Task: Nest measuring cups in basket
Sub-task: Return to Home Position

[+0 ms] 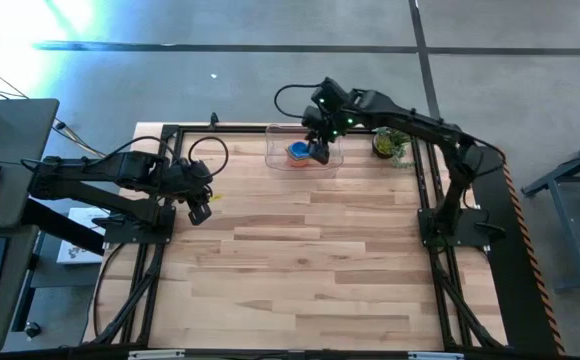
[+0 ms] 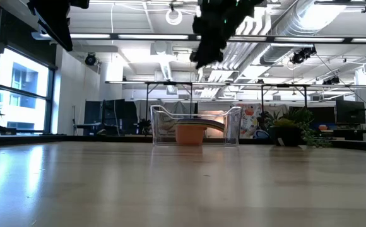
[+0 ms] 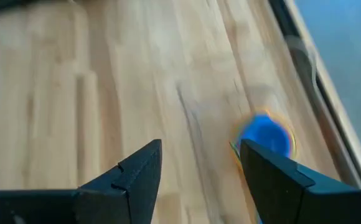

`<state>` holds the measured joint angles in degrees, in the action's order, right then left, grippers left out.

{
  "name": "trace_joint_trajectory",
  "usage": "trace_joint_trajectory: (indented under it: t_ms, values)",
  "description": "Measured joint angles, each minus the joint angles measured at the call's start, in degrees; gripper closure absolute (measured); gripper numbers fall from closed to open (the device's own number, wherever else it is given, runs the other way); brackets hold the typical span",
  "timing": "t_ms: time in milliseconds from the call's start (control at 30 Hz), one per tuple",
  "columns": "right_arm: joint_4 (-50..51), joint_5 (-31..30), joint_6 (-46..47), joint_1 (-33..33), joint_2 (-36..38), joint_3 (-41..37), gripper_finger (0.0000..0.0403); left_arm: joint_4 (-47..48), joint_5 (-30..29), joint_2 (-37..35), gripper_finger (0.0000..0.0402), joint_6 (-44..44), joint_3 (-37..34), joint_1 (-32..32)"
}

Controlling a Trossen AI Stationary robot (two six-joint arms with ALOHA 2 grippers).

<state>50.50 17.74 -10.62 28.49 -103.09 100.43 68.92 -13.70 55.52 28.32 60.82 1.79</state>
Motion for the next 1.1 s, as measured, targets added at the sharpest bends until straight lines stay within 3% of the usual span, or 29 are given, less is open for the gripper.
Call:
trace_joint_trajectory:
  t_ms: [333,433,633,800,933,1100]
  values:
    - [-7.20,-0.78,7.67,-9.85,4.20,-0.02,0.0194,0.01,0.01,0.00,0.0323,0.00,0.00,0.00]
    - [-15.29,-2.26,11.80,-13.54,4.83,-3.45,0.0194,-0.01,0.01,0.00,0.0323,0.00,0.00,0.01]
    - [-37.14,-11.45,21.01,-21.08,13.25,-23.03,0.0194,0.01,0.01,-0.01,0.0323,0.00,0.00,-0.01]
    - [-51.83,-20.32,22.59,-25.45,22.85,-39.81,0.0194,-0.03,0.01,0.01,0.0323,0.00,0.00,0.01]
    - [-58.94,-23.68,22.68,-26.77,31.29,-51.70,0.0194,-0.01,0.01,0.01,0.0323,0.00,0.00,0.01]
    - [-66.45,-23.64,25.05,-27.03,42.26,-66.62,0.0194,-0.03,0.01,-0.01,0.0323,0.00,0.00,0.00]
